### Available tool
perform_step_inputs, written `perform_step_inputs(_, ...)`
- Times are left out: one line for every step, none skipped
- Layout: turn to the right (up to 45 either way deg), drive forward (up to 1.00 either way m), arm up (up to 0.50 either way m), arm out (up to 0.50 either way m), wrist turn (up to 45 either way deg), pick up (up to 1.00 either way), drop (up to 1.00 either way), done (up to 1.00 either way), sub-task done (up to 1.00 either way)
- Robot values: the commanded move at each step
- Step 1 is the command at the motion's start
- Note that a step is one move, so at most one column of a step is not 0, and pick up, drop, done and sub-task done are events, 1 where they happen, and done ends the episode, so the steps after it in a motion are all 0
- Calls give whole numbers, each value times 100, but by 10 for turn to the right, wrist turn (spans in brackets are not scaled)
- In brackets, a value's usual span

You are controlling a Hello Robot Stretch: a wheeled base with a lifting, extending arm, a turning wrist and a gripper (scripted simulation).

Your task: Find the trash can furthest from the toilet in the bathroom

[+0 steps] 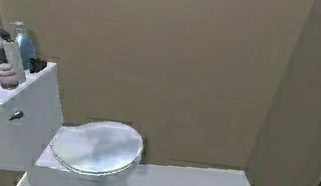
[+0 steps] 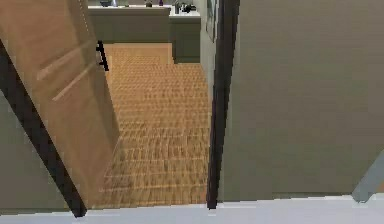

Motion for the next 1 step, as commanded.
perform_step_inputs(450, 0, 0, 0, 0, 0, 0, 0, 0)
